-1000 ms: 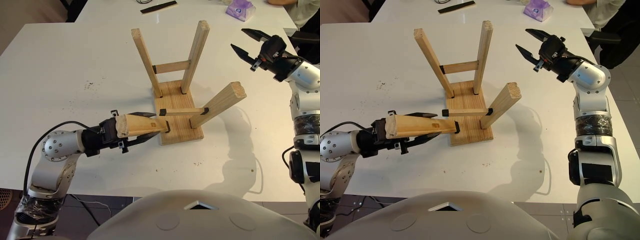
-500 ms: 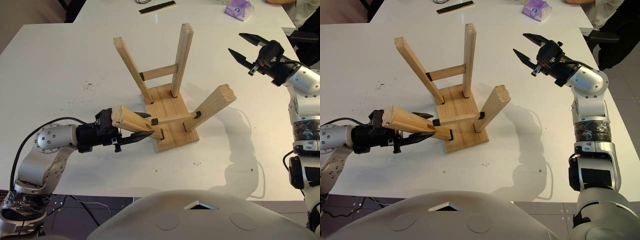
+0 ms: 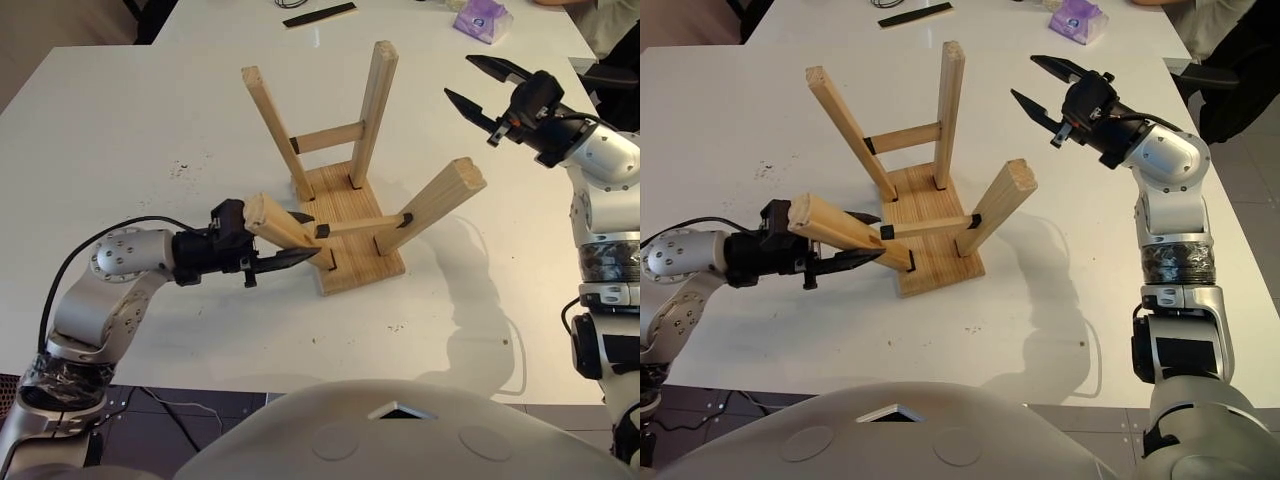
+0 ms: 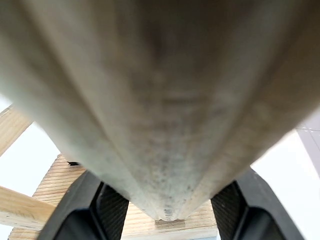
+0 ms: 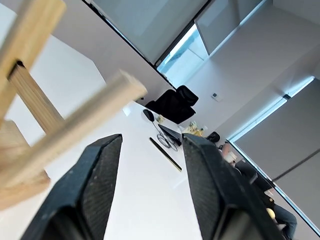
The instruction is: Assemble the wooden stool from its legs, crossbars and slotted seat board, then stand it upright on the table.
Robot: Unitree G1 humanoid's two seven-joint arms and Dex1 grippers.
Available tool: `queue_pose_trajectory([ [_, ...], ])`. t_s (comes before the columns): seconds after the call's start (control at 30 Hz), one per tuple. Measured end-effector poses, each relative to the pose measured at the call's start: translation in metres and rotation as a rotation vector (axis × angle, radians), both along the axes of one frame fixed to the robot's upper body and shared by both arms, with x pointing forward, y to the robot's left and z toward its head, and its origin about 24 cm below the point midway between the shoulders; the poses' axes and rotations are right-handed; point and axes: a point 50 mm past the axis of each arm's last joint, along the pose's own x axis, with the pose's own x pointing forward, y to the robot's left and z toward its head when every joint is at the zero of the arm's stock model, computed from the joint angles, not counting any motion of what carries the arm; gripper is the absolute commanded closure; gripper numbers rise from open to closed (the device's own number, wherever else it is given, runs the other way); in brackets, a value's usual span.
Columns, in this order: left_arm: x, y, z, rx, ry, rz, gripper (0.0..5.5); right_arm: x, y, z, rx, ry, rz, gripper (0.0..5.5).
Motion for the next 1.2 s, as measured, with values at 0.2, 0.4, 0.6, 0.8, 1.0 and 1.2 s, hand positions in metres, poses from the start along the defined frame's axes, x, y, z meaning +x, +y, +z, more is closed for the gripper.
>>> queue_pose_trajectory([
  [0.2, 0.007, -0.011, 0.002, 0.023, -0.007, 0.034, 3.46, -0.005, 0.009, 0.005, 0.05, 0.026, 0.024, 3.33],
  [0.4, 0.023, -0.022, 0.002, 0.05, -0.025, 0.049, 3.46, -0.011, 0.021, 0.014, 0.173, 0.067, 0.041, 3.33],
  [0.6, 0.035, -0.03, -0.001, 0.063, -0.044, 0.046, 3.46, -0.011, 0.015, 0.009, 0.23, 0.09, -0.028, 3.33],
  [0.8, 0.039, -0.031, -0.002, 0.048, -0.035, 0.055, 3.46, -0.012, 0.017, 0.011, 0.3, 0.163, -0.05, 3.33],
  [1.0, 0.048, -0.033, -0.003, 0.024, -0.013, 0.127, 3.46, -0.05, 0.067, 0.051, 0.533, 0.249, 0.273, 3.33],
  [1.2, 0.052, -0.036, -0.003, 0.027, -0.008, 0.153, 3.46, -0.073, 0.09, 0.06, 0.502, 0.278, 0.359, 3.33],
])
